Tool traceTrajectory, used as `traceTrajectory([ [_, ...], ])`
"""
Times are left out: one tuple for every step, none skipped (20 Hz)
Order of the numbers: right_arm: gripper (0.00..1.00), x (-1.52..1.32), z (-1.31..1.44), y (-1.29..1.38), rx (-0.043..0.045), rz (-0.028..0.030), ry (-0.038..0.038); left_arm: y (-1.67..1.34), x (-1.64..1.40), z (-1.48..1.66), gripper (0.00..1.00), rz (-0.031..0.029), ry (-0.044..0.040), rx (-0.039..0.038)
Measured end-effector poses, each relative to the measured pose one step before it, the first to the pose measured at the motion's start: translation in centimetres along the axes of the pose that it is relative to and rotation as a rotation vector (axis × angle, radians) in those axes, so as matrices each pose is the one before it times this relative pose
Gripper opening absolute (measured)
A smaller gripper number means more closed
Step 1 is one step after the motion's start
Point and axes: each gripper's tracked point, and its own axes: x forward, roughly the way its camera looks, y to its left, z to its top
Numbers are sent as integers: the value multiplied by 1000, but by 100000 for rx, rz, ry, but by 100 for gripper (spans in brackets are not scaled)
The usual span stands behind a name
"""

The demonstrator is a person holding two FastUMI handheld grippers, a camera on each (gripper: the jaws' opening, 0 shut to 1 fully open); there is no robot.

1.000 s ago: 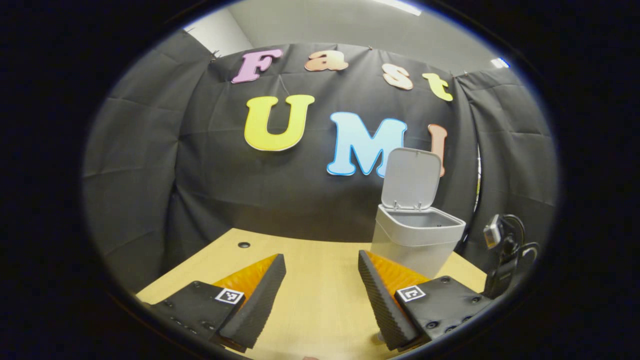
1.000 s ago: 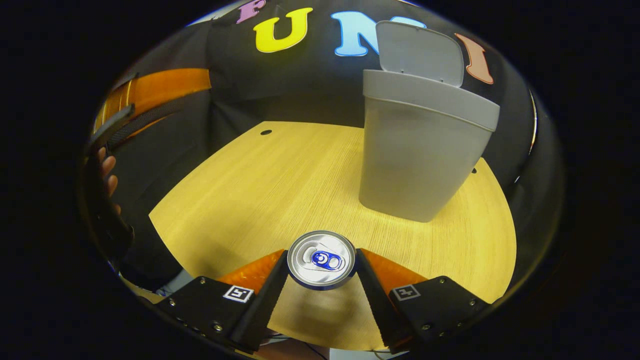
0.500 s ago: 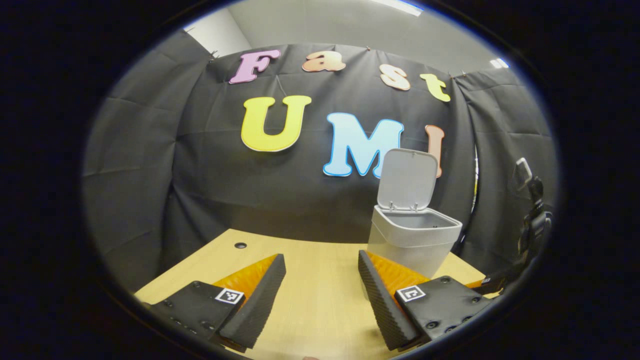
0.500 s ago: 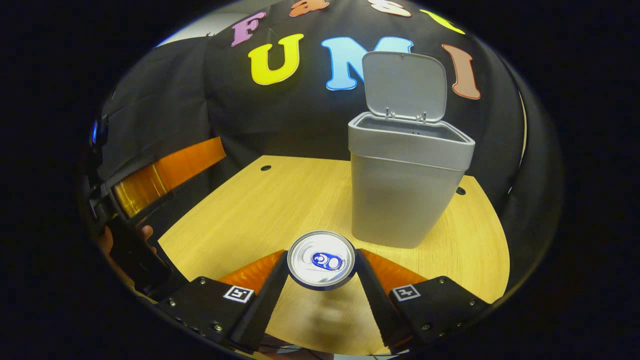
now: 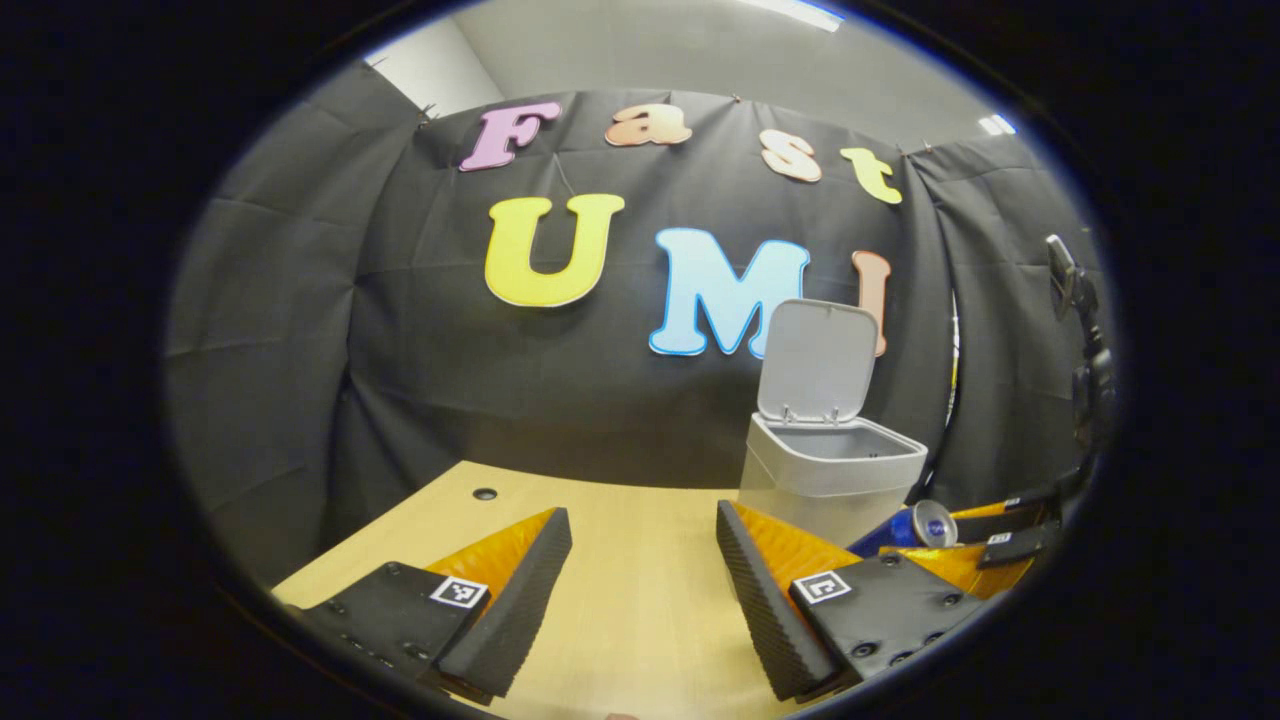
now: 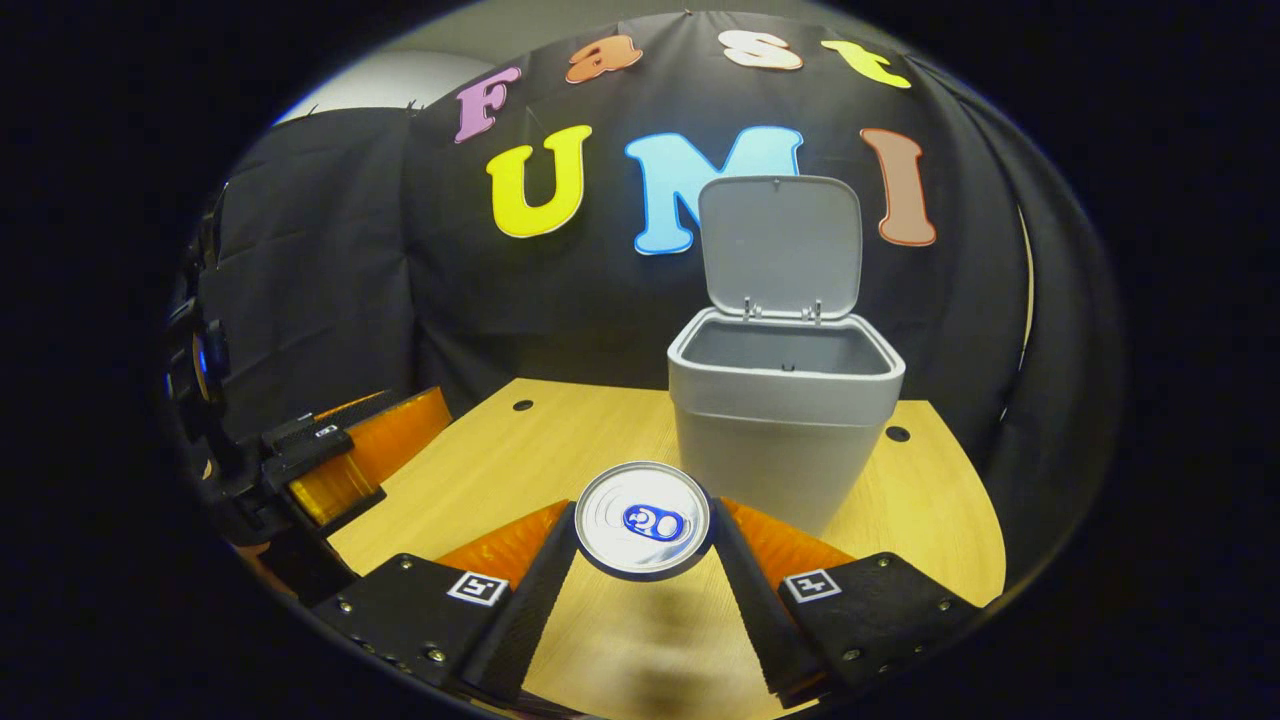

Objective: Press the lid of the desktop garbage bin to open it, pick up the crumpled paper on the desktop and throw it into the bin, then pick up the pop can on the desktop and drop it into the bin, and finally close the garbage bin lid.

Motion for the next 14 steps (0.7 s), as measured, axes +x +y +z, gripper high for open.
traceTrajectory([
  [85,-69,670,-224,-810,-410,-1796,-45,-53,-9,95,-77,191,18],
  [85,-104,626,-203,-365,-782,-2154,56,40,-45,95,2,135,140],
  [85,-53,701,-279,-193,-478,-1944,-34,22,-26,95,-137,86,112],
  [85,10,739,-148,-239,-233,-2003,-28,-20,27,95,117,-79,124],
  [85,53,612,-96,-365,-409,-1766,-7,-68,28,95,-71,-47,97],
  [85,69,499,-169,-524,-361,-1441,-16,1,87,95,36,-9,72],
  [85,12,564,-112,-411,-335,-1400,-29,-24,-1,95,-10,-24,47],
  [85,42,708,-84,-384,-169,-1300,-42,-57,-10,95,-29,-61,112],
  [85,-24,691,-144,-218,-89,-1673,9,-41,44,95,163,-112,120],
  [85,-54,571,73,-241,351,-1757,29,25,29,95,-11,18,26],
  [85,-9,737,-15,-314,-116,-2312,70,32,-57,95,212,36,-49],
  [85,0,594,-27,-546,-33,-2128,29,-57,-4,95,191,-24,-101],
  [85,20,673,-12,-772,-222,-2040,31,13,-56,95,295,201,-85],
  [85,2,565,-243,-1031,-837,-2016,213,-74,46,95,271,-75,-48],
])
